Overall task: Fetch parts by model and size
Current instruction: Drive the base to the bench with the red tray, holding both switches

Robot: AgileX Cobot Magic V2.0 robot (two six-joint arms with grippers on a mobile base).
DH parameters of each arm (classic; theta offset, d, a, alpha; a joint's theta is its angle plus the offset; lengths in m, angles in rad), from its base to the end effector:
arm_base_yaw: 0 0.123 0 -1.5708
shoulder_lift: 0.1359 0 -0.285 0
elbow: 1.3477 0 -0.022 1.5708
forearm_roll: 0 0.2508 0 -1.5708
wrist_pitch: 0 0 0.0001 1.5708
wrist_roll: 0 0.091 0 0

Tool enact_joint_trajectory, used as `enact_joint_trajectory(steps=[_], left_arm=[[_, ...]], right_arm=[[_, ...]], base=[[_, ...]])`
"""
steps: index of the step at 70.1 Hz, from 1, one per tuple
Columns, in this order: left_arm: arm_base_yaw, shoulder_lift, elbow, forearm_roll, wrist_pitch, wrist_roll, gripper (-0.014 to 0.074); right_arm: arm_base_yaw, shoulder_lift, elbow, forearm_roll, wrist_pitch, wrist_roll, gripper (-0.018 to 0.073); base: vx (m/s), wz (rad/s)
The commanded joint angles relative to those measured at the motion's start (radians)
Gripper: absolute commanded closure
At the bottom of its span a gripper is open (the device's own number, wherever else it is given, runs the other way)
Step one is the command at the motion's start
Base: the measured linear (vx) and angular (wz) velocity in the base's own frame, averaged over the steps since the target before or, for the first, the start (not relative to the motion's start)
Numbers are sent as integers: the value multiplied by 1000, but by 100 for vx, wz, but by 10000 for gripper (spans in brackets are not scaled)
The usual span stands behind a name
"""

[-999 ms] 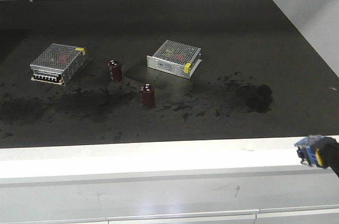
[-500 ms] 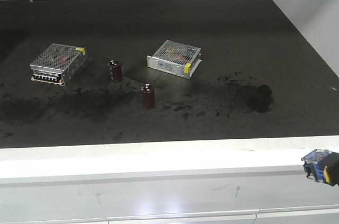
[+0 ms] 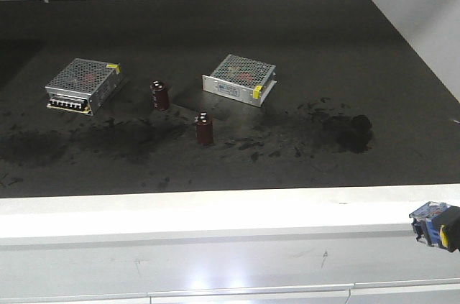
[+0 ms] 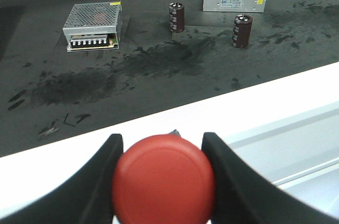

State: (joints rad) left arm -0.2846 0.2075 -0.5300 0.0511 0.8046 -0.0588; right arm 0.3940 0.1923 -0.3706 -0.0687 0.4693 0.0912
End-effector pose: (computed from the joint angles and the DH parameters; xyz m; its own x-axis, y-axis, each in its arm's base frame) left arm 0.0363 -0.0071 0.3040 -0.3744 0.0852 -0.9234 0.2393 0.9709 -0.0074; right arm 0.0524 0.0187 0.2835 -0.1966 -0.0494 -0.9792 -0.3499 0.9365 0.0230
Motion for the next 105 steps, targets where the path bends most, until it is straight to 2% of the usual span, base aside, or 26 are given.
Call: enact_joint_trajectory(steps=[1, 27, 105], left_arm=[[-5, 13, -24, -4, -76, -1, 603], [-5, 13, -24, -4, -76, -1, 603], [-5, 13, -24, -4, -72, -1, 603]], right_arm=[[-2, 8, -28, -7, -84, -6, 569], [-2, 8, -28, -7, -83, -7, 569], [-2, 8, -28, -7, -85, -7, 569]], base=[[-2, 7], [-7, 31], [-12, 77]])
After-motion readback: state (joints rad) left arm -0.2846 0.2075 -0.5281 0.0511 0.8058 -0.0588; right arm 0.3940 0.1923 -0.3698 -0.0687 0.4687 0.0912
